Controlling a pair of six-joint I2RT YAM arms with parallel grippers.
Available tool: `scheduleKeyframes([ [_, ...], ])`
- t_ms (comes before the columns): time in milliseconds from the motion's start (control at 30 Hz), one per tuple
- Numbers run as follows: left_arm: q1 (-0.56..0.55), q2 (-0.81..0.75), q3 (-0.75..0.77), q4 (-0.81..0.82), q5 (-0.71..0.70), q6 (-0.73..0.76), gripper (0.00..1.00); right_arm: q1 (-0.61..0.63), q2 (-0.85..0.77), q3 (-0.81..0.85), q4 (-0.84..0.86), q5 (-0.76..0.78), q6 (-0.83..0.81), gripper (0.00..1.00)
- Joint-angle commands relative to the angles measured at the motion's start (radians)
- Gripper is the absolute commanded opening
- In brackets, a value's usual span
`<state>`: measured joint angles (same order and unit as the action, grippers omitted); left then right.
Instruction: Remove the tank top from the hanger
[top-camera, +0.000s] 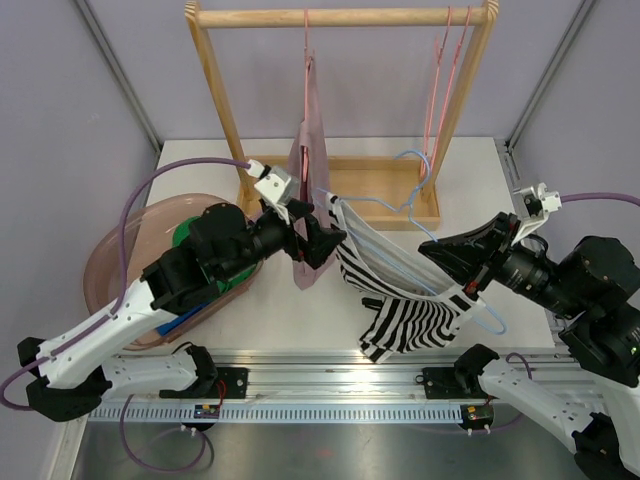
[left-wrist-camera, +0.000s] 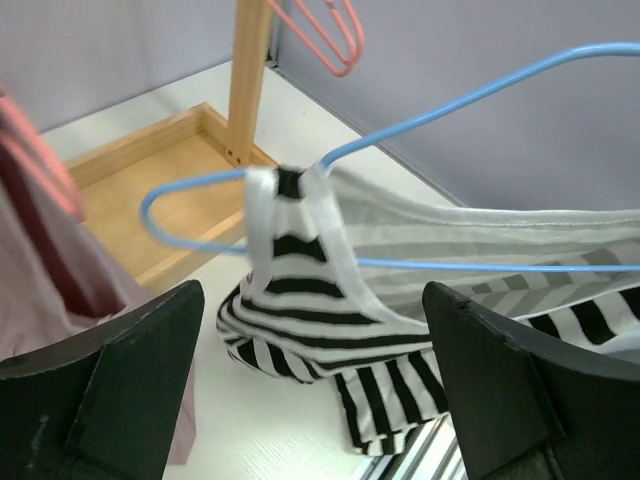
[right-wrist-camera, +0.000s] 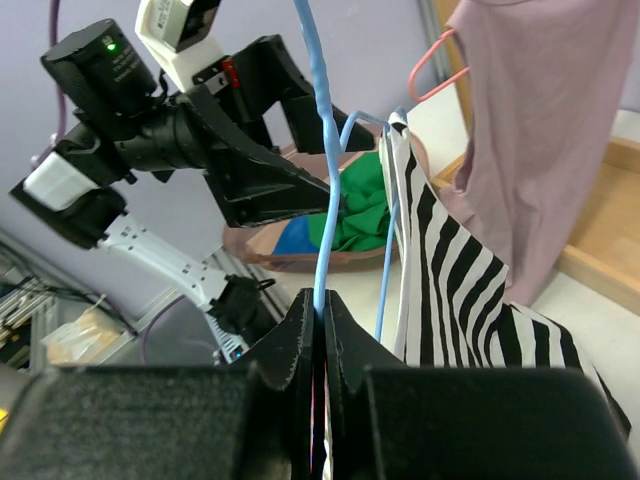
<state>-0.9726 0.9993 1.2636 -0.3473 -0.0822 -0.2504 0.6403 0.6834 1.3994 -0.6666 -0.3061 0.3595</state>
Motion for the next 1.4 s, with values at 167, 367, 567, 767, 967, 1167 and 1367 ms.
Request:
scheduleKeyframes([
  [167,-0.104,0.071,0.079,0.091,-0.197,0.129,0.57,-0.004,-0.015,0.064,-0.005,-0.133,0.049,0.0],
  [367,-0.107,0.082,0.074,0.074,-0.326,0.145,0.19,-0.002,-0.028,0.076,-0.024,-0.096,0.027,0.0],
  [567,-0.107,0.059,0.054,0.065,-0.563,0.126,0.0,-0.002,-0.028,0.07,-0.045,-0.053,-0.02,0.0],
  [767,-0.098,0.001,0.006,0.015,-0.869,0.048,0.0,-0.002,-0.027,0.02,-0.048,-0.117,-0.093,0.0],
  [967,0.046,-0.033,0.043,-0.205,-0.857,-0.159,0.0,-0.002,-0.062,-0.02,-0.007,-0.105,-0.142,0.0],
  [1167,0.078,-0.096,-0.038,-0.11,-0.515,-0.126,0.0,-0.004,-0.166,-0.244,0.377,-0.157,-0.094,0.0],
  [1367,0.075,-0.188,-0.217,0.166,0.176,-0.04,0.0,-0.004,-0.157,-0.353,0.634,-0.108,-0.057,0.0],
])
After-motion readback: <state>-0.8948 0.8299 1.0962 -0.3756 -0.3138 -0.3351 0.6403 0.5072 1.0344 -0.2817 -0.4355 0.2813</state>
